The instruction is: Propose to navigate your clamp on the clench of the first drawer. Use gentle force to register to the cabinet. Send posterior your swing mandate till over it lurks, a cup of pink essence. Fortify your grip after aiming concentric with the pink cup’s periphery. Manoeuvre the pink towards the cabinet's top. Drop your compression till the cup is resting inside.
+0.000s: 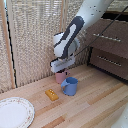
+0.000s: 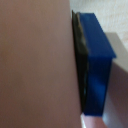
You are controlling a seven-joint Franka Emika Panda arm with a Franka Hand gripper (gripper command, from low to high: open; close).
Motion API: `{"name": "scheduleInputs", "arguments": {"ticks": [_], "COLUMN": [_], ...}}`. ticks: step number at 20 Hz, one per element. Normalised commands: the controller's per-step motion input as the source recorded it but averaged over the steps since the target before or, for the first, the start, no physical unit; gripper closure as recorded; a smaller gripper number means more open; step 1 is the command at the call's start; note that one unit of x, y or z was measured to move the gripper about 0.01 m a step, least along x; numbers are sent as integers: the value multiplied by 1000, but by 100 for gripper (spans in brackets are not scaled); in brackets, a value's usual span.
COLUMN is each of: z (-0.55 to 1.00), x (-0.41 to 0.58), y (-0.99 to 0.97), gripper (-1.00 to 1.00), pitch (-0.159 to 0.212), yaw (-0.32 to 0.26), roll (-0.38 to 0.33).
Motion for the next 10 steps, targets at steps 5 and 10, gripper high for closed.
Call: {"name": "scheduleInputs", "arguments": {"ticks": [5, 10], "z": [511, 615], "x": [-10, -106], "y": [195, 194], "gripper": [100, 100], "pitch": [-166, -123], "yaw": [-291, -298], "roll": [27, 88]}}
